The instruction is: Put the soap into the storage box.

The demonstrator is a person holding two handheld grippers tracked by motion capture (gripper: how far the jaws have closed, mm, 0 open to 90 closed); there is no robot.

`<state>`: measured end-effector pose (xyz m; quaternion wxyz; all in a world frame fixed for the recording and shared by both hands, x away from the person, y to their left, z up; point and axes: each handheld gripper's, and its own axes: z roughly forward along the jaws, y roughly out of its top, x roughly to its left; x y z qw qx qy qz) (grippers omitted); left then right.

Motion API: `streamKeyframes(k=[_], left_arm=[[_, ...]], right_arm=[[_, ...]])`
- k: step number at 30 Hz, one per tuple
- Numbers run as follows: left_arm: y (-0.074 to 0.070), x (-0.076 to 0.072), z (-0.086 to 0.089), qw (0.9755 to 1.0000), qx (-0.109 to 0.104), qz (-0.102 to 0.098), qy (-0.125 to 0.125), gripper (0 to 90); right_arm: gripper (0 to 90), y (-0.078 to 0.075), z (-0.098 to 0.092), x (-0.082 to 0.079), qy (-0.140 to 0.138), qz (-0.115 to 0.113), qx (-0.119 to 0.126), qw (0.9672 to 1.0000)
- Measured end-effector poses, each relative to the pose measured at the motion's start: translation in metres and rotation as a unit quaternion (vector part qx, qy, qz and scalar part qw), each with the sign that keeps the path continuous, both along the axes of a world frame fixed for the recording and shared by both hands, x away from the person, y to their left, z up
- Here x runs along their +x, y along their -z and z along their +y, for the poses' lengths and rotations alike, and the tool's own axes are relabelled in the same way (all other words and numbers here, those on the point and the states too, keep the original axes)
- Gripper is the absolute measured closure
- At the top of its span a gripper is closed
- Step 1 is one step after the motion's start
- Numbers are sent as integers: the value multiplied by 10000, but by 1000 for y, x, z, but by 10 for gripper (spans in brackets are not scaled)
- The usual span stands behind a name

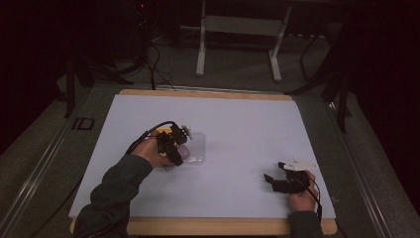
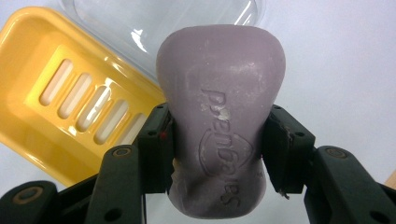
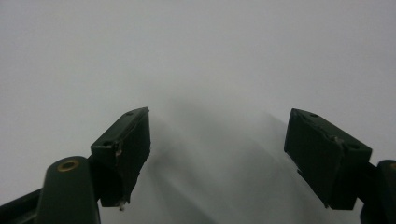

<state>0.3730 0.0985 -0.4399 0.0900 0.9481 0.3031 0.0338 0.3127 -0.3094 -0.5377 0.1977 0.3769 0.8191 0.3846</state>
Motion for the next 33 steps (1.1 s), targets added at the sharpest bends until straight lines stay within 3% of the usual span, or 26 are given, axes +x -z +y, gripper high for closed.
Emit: streamKeyframes(k=[33], left_arm=[[-6,18,10,9992,-78,-3,-383,498]], right_arm=[[222,0,0,0,-7,-1,-28,10000]])
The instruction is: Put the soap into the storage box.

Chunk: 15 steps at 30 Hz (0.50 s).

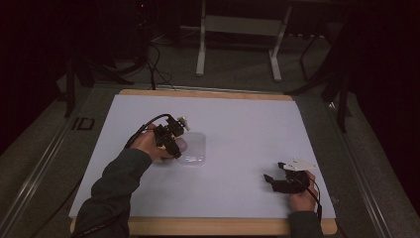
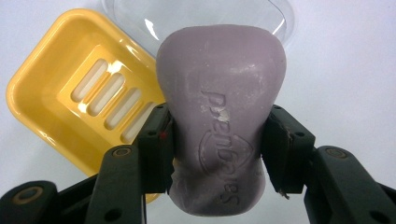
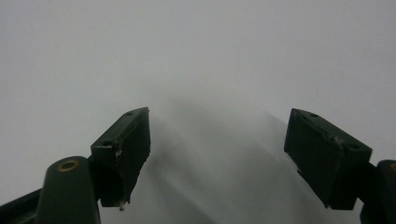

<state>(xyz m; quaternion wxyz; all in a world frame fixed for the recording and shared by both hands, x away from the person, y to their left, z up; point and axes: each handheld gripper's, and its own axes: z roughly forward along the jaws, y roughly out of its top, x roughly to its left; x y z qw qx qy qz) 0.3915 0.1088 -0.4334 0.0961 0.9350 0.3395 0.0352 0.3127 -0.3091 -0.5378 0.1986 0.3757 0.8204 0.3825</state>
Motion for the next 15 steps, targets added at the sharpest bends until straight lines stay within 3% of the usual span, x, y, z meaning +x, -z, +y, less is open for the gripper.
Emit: streamKeyframes(k=[15], left_arm=[[3,8,7,9996,-69,8,-260,498]], right_arm=[[223,0,0,0,-6,-5,-7,10000]])
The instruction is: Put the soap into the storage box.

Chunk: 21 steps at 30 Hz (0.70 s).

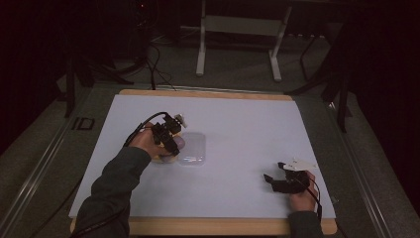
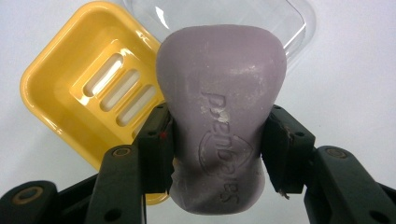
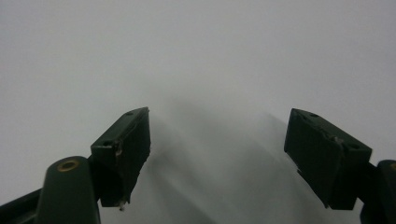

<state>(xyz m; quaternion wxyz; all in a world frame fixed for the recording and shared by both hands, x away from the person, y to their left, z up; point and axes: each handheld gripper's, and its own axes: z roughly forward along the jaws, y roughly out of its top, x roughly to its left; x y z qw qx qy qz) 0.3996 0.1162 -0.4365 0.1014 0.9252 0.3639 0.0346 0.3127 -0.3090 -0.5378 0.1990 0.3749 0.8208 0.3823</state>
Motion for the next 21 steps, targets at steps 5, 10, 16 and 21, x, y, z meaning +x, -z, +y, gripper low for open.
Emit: streamKeyframes(k=[5,10,16,21], left_arm=[[0,2,1,9999,-49,14,-86,498],[0,5,4,9999,-33,30,-131,498],[1,9,5,9998,-33,40,-202,498],[1,11,6,9997,-17,66,-249,498]], right_arm=[[223,0,0,0,-1,2,0,10000],[223,0,0,0,-4,-2,-3,10000],[223,0,0,0,-5,1,-2,10000],[223,0,0,0,-4,4,1,10000]])
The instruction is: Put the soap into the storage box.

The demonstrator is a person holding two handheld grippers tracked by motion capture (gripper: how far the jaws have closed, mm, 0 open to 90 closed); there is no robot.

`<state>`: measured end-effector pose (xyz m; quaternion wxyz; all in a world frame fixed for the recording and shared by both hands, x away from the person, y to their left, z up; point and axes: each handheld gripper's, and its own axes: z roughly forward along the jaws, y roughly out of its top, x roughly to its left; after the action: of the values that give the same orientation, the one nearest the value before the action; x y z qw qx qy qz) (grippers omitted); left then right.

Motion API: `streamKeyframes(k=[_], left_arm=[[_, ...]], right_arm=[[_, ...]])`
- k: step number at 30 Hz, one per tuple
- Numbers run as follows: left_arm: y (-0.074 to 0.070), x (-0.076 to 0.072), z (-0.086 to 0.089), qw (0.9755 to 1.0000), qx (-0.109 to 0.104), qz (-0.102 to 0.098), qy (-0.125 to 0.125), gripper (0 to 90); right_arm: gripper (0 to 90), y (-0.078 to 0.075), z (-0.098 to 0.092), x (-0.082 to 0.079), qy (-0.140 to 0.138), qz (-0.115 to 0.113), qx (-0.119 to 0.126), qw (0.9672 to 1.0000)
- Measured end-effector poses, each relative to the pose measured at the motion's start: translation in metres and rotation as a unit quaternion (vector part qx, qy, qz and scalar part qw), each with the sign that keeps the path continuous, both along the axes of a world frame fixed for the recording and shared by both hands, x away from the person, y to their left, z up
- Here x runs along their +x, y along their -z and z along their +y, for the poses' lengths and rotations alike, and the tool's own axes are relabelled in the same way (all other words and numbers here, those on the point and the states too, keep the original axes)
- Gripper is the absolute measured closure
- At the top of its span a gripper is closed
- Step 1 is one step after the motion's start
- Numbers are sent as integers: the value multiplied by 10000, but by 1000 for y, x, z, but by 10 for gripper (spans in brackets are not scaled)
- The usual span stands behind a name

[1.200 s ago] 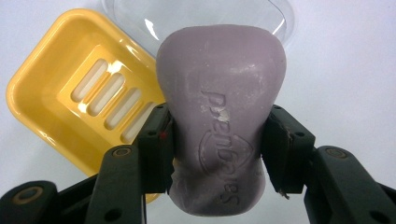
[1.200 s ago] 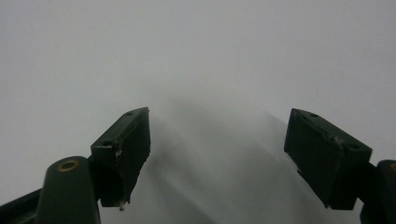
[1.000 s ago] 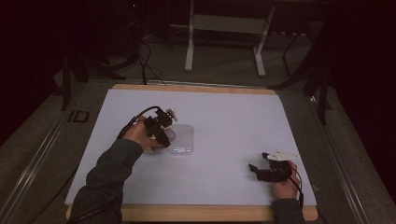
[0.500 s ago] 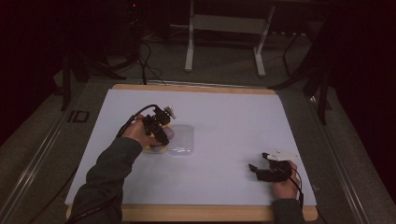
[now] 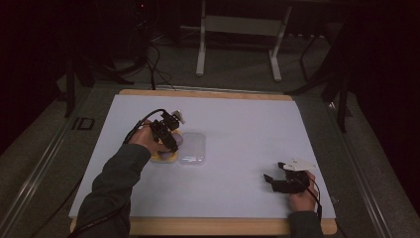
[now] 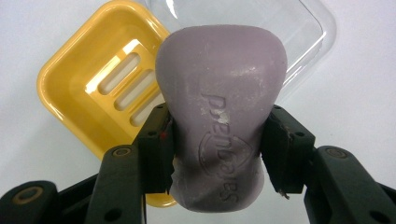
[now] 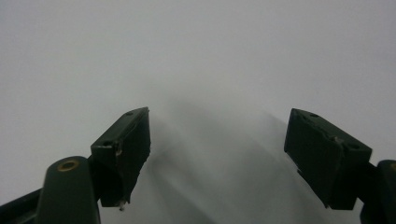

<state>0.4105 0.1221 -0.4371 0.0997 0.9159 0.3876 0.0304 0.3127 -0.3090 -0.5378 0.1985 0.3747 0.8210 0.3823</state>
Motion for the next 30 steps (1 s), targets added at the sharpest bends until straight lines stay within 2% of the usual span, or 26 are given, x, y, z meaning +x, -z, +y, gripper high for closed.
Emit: streamKeyframes(k=[30], left_arm=[[2,13,7,9996,-71,72,-266,498]], right_arm=[[223,0,0,0,-2,-2,-4,10000]])
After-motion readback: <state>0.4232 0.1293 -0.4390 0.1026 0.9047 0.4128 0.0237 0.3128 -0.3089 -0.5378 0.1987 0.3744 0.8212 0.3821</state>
